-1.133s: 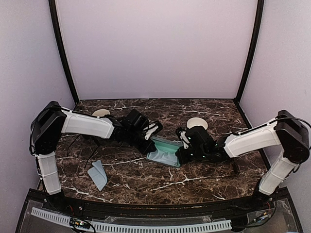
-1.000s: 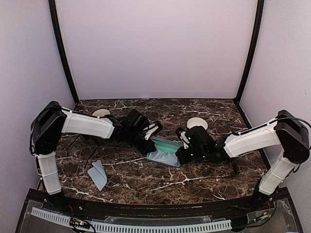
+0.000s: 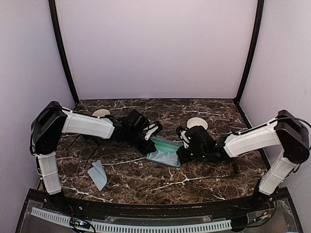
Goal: Organize the sunglasses
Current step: Place the folded cleaning cloth in the sunglasses case.
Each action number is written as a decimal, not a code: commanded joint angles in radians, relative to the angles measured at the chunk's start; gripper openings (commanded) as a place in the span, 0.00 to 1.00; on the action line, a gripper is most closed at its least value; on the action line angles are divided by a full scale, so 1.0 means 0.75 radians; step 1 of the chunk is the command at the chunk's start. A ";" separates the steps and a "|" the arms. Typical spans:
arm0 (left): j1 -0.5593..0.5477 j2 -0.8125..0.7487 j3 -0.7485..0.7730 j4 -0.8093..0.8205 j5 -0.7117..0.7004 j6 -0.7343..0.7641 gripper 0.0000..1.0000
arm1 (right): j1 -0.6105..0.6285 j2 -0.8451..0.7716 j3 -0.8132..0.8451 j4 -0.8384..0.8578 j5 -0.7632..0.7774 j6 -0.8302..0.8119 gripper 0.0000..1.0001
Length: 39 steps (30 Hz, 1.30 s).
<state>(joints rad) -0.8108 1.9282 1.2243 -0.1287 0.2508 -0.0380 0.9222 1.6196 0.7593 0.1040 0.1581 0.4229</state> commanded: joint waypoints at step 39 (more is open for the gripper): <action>0.007 -0.057 -0.004 0.004 0.033 -0.033 0.00 | 0.047 0.031 0.023 0.045 0.051 -0.086 0.00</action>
<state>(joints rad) -0.8108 1.9278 1.2243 -0.1284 0.2543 -0.0559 0.9337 1.6203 0.7609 0.1089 0.1810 0.3740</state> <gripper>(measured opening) 0.005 0.006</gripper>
